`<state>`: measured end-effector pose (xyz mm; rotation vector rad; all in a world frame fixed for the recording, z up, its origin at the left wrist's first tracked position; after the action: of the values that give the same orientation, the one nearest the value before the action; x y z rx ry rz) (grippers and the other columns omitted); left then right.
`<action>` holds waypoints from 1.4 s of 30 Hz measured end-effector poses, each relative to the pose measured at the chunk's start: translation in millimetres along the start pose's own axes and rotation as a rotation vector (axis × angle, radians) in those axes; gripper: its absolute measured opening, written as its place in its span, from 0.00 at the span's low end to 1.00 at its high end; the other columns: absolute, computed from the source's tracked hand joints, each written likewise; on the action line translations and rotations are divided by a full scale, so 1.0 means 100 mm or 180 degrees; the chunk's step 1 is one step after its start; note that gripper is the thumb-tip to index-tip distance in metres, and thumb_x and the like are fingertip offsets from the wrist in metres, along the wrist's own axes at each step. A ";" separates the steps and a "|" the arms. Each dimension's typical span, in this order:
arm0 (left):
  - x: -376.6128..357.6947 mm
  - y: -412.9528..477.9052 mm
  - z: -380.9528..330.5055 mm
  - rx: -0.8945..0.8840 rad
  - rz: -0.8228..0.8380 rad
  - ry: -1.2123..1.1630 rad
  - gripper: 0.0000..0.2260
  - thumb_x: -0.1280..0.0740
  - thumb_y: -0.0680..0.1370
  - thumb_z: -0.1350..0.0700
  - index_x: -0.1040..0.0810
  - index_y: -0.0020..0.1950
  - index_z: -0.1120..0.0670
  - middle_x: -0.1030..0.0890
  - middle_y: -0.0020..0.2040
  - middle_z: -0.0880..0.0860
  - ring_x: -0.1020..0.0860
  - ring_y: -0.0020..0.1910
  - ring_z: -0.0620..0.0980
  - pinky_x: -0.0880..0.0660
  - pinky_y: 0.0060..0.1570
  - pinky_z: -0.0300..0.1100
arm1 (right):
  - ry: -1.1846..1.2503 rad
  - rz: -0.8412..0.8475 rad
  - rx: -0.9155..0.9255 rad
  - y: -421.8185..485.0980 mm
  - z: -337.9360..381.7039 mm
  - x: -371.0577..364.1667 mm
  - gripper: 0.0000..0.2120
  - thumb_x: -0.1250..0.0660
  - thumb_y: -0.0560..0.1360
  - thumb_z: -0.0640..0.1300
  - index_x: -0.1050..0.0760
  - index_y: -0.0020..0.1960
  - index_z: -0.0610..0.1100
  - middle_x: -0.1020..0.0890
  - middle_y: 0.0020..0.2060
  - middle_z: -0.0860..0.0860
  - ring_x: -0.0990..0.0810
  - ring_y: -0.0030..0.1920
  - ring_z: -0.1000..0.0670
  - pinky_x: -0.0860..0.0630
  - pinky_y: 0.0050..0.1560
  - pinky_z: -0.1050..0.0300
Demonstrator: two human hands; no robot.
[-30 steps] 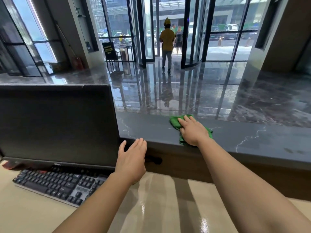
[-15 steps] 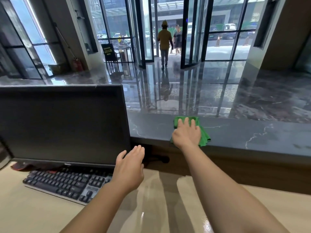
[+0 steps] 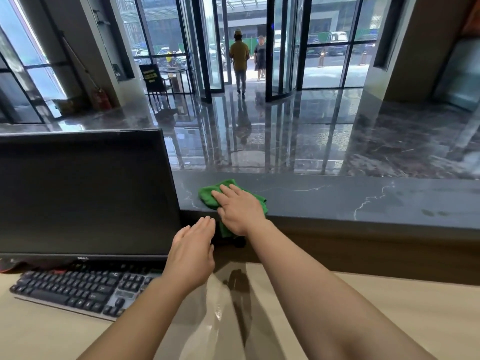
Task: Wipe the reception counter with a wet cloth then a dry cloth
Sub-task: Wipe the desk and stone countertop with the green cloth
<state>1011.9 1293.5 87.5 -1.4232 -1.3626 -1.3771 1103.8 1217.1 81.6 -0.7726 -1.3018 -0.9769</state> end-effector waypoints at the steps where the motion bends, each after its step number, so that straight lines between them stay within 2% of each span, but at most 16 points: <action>1: 0.01 0.04 -0.08 -0.0032 -0.0027 -0.0004 0.24 0.41 0.81 0.56 0.42 0.77 0.52 0.39 0.77 0.47 0.46 0.77 0.43 0.50 0.74 0.42 | 0.0018 -0.0064 -0.0079 -0.09 -0.14 0.04 0.25 0.51 0.84 0.50 0.49 0.80 0.50 0.48 0.79 0.49 0.51 0.78 0.47 0.50 0.77 0.50; 10: -0.09 0.34 -1.07 -0.0515 0.0018 0.0128 0.23 0.43 0.81 0.58 0.42 0.76 0.53 0.40 0.77 0.49 0.45 0.76 0.45 0.53 0.74 0.44 | -0.0046 -0.0427 -0.1059 -1.20 -1.63 0.37 0.24 0.50 0.84 0.51 0.46 0.79 0.52 0.45 0.79 0.52 0.49 0.78 0.51 0.50 0.76 0.55; 14: -0.18 0.39 -1.41 -0.0580 0.0175 0.0213 0.17 0.43 0.80 0.59 0.33 0.69 0.52 0.29 0.69 0.49 0.33 0.70 0.46 0.53 0.73 0.48 | -0.0064 -0.0452 -0.1633 -1.73 -2.32 0.49 0.24 0.51 0.84 0.50 0.46 0.79 0.52 0.46 0.79 0.53 0.49 0.78 0.52 0.50 0.76 0.56; 17: -0.21 0.40 -1.50 -0.0506 0.0210 0.0277 0.16 0.42 0.79 0.59 0.31 0.66 0.51 0.27 0.66 0.48 0.30 0.67 0.46 0.54 0.73 0.50 | -0.0096 -0.0492 -0.1998 -2.02 -2.72 0.54 0.24 0.51 0.83 0.50 0.45 0.79 0.52 0.45 0.79 0.53 0.48 0.78 0.52 0.50 0.76 0.56; 21: -0.17 0.33 -1.44 -0.0498 0.0115 0.0169 0.18 0.42 0.79 0.60 0.33 0.69 0.51 0.30 0.69 0.47 0.36 0.72 0.44 0.56 0.74 0.50 | -0.0062 -0.0620 -0.2292 -2.05 -2.79 0.55 0.24 0.50 0.83 0.48 0.43 0.78 0.52 0.43 0.78 0.51 0.46 0.78 0.50 0.46 0.76 0.54; 25: -0.21 0.19 -1.15 -0.0360 0.0037 0.0110 0.21 0.43 0.80 0.60 0.36 0.73 0.51 0.34 0.74 0.46 0.42 0.75 0.42 0.54 0.74 0.48 | -0.0173 -0.0772 -0.2554 -1.85 -2.44 0.50 0.24 0.50 0.82 0.49 0.42 0.77 0.50 0.42 0.78 0.49 0.44 0.77 0.46 0.43 0.74 0.51; 30: -0.21 -0.02 -0.56 0.0075 -0.0024 -0.0108 0.18 0.43 0.79 0.61 0.31 0.68 0.52 0.28 0.68 0.47 0.34 0.70 0.44 0.48 0.71 0.43 | -0.0056 -0.0831 -0.2046 -1.28 -1.52 0.33 0.25 0.49 0.81 0.51 0.42 0.77 0.49 0.41 0.77 0.47 0.44 0.77 0.45 0.44 0.74 0.49; 34: -0.21 -0.15 -0.11 0.0495 0.0021 -0.0335 0.21 0.44 0.81 0.58 0.36 0.75 0.49 0.34 0.74 0.46 0.40 0.75 0.43 0.48 0.72 0.41 | 0.0316 -0.0766 -0.1475 -0.82 -0.68 0.16 0.27 0.49 0.81 0.52 0.47 0.79 0.47 0.46 0.78 0.46 0.49 0.78 0.44 0.51 0.76 0.48; 36: -0.21 -0.18 0.11 0.0746 0.0049 -0.0561 0.22 0.43 0.82 0.58 0.37 0.76 0.49 0.34 0.75 0.47 0.39 0.74 0.45 0.44 0.71 0.40 | 0.0504 -0.0645 -0.1100 -0.60 -0.28 0.07 0.29 0.49 0.81 0.51 0.50 0.80 0.45 0.49 0.79 0.45 0.52 0.78 0.45 0.55 0.77 0.48; 39: -0.25 -0.17 0.36 0.1122 0.0065 -0.1266 0.23 0.41 0.81 0.59 0.37 0.76 0.51 0.30 0.72 0.50 0.31 0.70 0.49 0.36 0.68 0.41 | 0.0643 -0.0288 -0.0510 -0.28 0.20 -0.03 0.33 0.45 0.80 0.47 0.56 0.80 0.43 0.53 0.79 0.45 0.56 0.79 0.45 0.58 0.77 0.48; 42: -0.29 -0.09 0.47 0.1413 0.0016 -0.2549 0.24 0.41 0.81 0.65 0.39 0.76 0.56 0.34 0.74 0.52 0.35 0.73 0.50 0.38 0.68 0.40 | 0.0280 -0.0136 -0.0146 -0.08 0.35 -0.06 0.37 0.38 0.78 0.44 0.55 0.80 0.44 0.51 0.79 0.46 0.53 0.79 0.44 0.52 0.76 0.48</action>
<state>1016.8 1334.6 50.4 -1.7143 -1.9904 -0.4153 1082.1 1246.6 79.7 -0.7315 -1.2276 -1.0667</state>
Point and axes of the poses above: each hand's wrist, its own y-axis towards the middle knuckle, its own x-axis out of the back of the hand, z = x × y, the point moved 9 cm from there along y, towards the middle knuckle
